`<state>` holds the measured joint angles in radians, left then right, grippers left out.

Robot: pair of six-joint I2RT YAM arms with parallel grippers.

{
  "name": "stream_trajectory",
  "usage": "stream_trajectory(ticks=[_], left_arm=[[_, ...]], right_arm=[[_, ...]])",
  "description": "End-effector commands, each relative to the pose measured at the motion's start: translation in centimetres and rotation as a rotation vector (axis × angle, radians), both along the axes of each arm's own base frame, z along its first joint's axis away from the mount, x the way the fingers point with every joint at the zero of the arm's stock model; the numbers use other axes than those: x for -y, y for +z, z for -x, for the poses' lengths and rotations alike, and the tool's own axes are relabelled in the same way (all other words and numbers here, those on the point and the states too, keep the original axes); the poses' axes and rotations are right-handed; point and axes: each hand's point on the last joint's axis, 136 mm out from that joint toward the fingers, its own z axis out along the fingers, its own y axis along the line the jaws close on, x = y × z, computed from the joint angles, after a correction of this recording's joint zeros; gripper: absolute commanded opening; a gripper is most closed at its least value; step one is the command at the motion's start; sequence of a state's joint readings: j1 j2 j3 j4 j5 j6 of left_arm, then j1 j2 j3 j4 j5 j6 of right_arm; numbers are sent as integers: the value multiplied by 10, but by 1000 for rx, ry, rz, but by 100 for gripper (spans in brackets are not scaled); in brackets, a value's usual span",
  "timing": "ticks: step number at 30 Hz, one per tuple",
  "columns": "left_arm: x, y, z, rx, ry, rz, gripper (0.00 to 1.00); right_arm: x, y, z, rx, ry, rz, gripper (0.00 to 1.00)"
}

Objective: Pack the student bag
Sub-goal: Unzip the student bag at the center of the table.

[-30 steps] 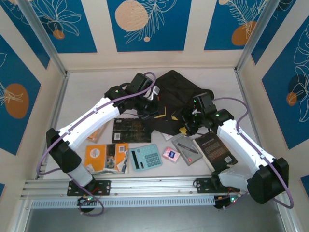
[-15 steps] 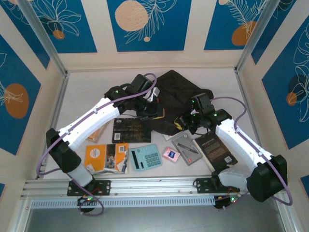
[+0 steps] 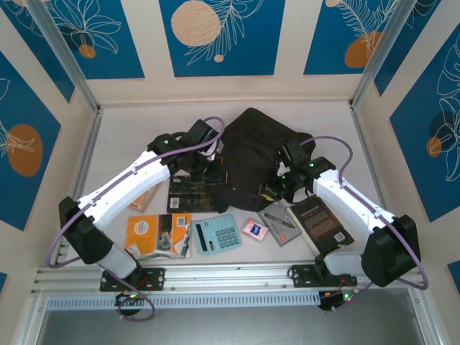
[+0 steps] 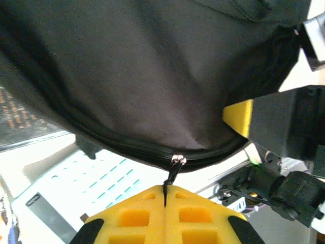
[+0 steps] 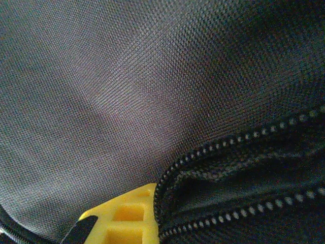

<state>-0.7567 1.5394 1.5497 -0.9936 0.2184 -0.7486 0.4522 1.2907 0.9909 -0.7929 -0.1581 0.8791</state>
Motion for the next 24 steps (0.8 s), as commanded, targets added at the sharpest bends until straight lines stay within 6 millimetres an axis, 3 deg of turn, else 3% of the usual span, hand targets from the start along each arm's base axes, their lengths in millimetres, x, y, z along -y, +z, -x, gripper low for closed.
stream_trajectory(ticks=[1,10,15,21,24], left_arm=[[-30,2,-4,36,42,-43,0],[-53,-6,-6,39,74,-78,0],[-41,-7,1,19,39,-37,0],[-22,-6,13,7,-24,-10,0],[-6,-4,13,6,-47,24,0]], right_arm=[[11,-3,11,10,81,67,0],[20,-9,-1,15,88,147,0],[9,-5,-29,34,69,147,9],[23,-3,-71,42,19,276,20],[32,6,-86,62,-19,309,33]])
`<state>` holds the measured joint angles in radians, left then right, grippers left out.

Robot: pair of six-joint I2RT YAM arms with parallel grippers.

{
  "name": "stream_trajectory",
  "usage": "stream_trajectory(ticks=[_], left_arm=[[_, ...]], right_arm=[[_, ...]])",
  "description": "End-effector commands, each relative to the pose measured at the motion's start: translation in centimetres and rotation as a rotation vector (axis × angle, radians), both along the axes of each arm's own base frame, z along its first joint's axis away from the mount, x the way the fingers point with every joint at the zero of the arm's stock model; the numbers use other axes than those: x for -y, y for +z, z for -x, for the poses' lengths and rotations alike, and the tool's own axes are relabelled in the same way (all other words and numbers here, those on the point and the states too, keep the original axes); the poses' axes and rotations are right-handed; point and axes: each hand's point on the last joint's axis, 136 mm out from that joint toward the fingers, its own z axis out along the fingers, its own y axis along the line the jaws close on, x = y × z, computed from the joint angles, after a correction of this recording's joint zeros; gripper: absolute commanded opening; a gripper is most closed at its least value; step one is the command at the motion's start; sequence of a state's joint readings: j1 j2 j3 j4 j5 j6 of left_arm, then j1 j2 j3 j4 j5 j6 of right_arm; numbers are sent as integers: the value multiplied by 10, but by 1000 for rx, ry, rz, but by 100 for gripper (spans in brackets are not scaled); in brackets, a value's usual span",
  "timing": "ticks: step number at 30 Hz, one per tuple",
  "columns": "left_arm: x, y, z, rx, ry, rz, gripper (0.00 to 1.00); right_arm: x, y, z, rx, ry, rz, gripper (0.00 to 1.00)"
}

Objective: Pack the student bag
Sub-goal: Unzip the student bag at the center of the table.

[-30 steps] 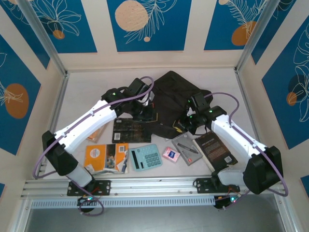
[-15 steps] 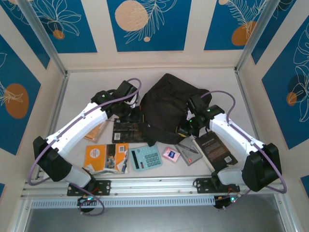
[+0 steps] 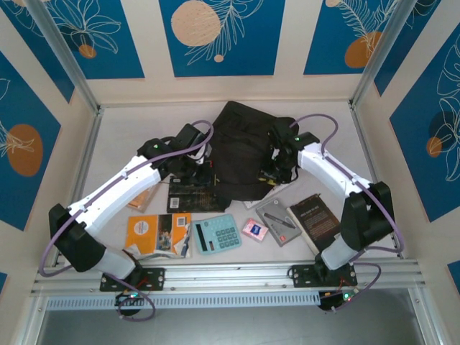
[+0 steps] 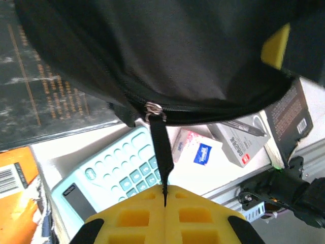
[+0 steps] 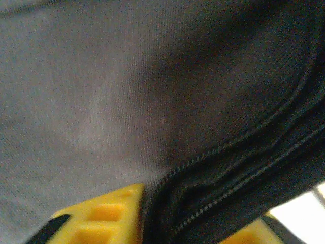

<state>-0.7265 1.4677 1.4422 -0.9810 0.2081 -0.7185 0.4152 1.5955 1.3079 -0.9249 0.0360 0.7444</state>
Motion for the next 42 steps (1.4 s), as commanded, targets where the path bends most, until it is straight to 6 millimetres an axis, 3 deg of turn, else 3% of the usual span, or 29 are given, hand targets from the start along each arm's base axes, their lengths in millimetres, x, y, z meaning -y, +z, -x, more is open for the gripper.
stream_trajectory(ticks=[1,4,7,11,16,22,27,30,36,42], left_arm=[[22,11,6,3,-65,63,0],[39,17,0,8,-77,95,0],[52,24,-6,11,-83,130,0],[63,30,-8,7,-101,171,0],[61,32,-5,8,-111,173,0],[58,33,2,12,-119,193,0],[56,31,5,11,-117,207,0],[53,29,4,18,-112,194,0],[37,18,-2,31,-61,119,0],[20,9,-7,39,-13,61,0]], right_arm=[[18,15,-17,49,-40,68,36],[17,29,-12,74,-43,42,48],[15,39,6,75,-65,-21,58],[9,48,34,34,-161,-166,59],[-7,51,52,-65,-298,-373,58],[-31,44,51,-180,-416,-510,61],[-41,36,37,-198,-467,-530,66],[-47,25,32,-218,-478,-509,61],[-38,5,41,-240,-484,-390,48],[-20,-5,52,-211,-463,-304,19]])
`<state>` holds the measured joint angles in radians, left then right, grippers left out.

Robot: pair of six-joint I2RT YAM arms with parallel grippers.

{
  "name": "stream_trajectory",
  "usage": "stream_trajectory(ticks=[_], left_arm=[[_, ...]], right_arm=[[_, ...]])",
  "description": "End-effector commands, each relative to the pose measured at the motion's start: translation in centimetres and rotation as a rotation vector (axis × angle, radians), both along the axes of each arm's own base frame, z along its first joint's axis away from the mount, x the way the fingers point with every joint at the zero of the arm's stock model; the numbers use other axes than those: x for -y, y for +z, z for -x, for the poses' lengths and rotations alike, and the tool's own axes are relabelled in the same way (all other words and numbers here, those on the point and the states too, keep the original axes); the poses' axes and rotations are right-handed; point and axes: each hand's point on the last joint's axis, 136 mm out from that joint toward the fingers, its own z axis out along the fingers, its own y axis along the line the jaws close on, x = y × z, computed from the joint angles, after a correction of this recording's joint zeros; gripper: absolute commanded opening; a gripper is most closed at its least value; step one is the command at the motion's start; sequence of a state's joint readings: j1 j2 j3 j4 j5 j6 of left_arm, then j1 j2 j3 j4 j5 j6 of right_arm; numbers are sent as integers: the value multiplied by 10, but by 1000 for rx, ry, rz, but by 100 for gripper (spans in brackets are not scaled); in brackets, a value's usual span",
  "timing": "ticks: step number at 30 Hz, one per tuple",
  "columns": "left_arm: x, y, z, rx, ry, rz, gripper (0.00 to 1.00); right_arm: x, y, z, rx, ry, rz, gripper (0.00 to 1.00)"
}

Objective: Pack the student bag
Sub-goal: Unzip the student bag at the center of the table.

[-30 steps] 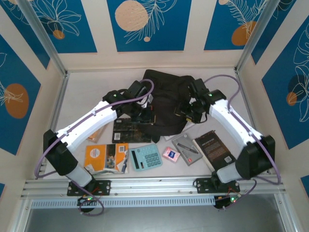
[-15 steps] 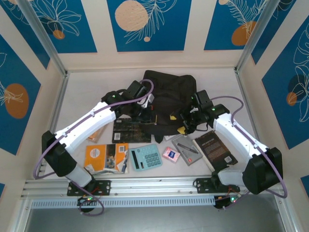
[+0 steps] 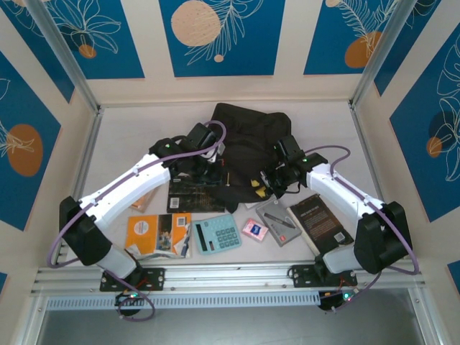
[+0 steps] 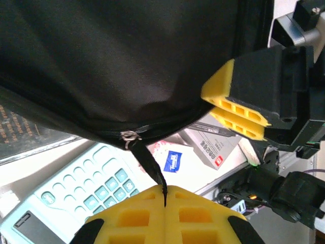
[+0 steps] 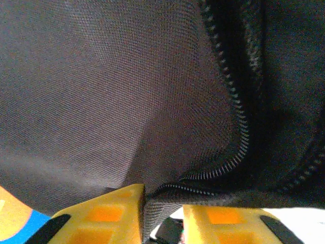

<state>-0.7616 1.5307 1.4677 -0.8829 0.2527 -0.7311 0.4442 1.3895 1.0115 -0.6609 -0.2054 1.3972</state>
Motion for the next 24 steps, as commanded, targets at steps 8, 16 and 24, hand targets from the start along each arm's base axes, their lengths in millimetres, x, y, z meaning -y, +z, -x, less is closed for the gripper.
stream_trajectory(ticks=[8,16,24], left_arm=[[-39,-4,-9,10,98,-53,0],[-53,-7,-21,11,123,-67,0],[-31,-16,-16,-59,34,-13,0]], right_arm=[[31,-4,21,39,124,185,9],[42,-10,38,57,223,259,8],[41,-10,45,95,277,246,8]])
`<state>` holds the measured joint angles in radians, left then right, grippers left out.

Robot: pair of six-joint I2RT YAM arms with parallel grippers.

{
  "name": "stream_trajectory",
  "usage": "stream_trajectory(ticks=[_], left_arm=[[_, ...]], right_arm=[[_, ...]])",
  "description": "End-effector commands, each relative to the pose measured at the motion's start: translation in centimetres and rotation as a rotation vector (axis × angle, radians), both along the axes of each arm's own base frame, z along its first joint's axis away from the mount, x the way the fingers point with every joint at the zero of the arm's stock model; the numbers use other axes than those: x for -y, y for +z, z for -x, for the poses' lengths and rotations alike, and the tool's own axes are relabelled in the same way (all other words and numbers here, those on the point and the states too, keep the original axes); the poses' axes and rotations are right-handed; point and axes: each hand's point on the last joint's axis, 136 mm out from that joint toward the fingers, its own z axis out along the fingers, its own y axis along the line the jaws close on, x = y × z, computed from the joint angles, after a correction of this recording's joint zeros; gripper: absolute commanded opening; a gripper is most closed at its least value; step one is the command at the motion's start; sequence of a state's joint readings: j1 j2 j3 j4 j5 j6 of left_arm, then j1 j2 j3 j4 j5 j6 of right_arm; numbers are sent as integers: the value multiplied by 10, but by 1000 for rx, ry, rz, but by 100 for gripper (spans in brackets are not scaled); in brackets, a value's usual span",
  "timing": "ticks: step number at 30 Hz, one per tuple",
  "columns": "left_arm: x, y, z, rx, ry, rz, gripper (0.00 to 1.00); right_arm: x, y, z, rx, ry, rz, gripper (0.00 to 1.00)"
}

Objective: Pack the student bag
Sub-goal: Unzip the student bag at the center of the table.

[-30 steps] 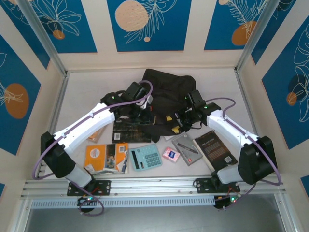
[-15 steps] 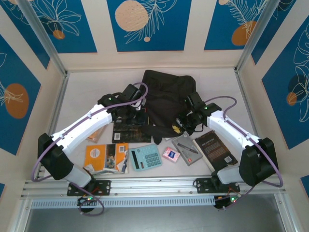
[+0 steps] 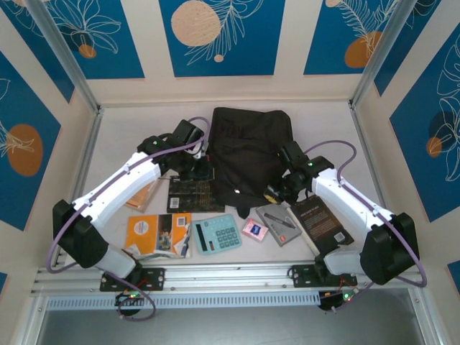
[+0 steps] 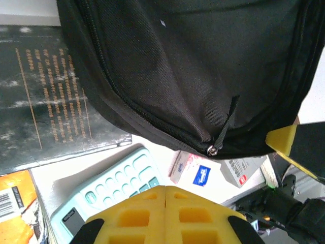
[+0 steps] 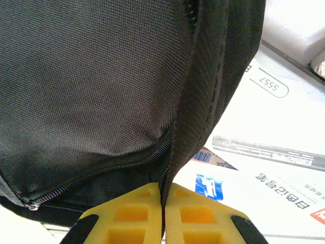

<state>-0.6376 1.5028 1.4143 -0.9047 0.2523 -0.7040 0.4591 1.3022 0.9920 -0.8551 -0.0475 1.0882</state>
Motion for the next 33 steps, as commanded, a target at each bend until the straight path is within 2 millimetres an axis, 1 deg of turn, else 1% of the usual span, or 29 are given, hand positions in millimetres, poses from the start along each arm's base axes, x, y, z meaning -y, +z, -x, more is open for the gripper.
stream_trajectory(ticks=[1,3,4,5,7,10,13,15,17,20,23,33], left_arm=[[15,-4,8,-39,-87,19,0],[22,-1,9,-20,-121,-12,15],[26,3,8,-1,-142,-27,23],[32,8,8,18,-170,-38,29],[43,13,7,42,-223,-59,39],[58,16,5,77,-287,-117,49],[71,14,2,103,-336,-173,51],[75,6,0,96,-344,-209,51],[76,-5,-3,78,-352,-233,51],[73,-20,-8,63,-355,-295,51],[76,-32,-8,47,-368,-313,52],[84,-56,-5,32,-392,-349,51]], right_arm=[[1,-1,13,-6,64,15,8],[-1,-1,13,1,77,17,8],[-2,0,13,3,80,16,8],[-3,0,12,7,87,14,8],[-7,1,12,14,97,8,8],[-9,1,13,20,109,7,8],[-10,2,13,24,113,9,8],[-10,2,13,25,112,9,8],[-10,3,13,29,111,8,8],[-10,5,13,35,114,5,8],[-11,4,13,35,113,1,8],[-15,0,15,24,117,-18,8]])
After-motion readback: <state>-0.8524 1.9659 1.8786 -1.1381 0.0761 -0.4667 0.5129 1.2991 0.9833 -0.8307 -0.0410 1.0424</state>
